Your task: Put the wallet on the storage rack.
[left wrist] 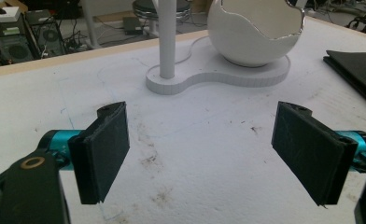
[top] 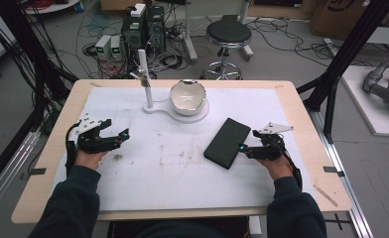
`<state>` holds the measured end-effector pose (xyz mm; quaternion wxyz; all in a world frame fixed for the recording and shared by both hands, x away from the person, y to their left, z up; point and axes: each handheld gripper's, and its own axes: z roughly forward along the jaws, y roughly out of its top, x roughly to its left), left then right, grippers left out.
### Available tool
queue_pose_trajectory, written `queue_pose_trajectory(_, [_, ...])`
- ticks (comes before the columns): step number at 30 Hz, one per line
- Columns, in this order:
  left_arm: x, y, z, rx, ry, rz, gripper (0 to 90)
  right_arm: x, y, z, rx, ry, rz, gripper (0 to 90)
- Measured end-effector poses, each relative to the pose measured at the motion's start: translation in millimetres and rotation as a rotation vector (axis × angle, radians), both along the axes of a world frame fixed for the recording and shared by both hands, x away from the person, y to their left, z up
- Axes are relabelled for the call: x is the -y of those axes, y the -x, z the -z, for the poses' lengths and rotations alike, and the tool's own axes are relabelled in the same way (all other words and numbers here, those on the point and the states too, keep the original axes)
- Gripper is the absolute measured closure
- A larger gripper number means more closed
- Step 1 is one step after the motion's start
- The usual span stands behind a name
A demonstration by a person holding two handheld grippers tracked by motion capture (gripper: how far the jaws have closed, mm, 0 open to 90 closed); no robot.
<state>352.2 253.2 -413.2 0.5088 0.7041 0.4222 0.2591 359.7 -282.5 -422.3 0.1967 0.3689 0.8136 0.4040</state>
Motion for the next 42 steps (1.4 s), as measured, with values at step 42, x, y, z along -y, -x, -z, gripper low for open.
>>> queue_pose_trajectory(42, [1.1,-2.4,6.7,-0.033,0.002,-0.005,20.7,-19.6,-22.6,25.4,-0.296,-0.129,0.168,32.9])
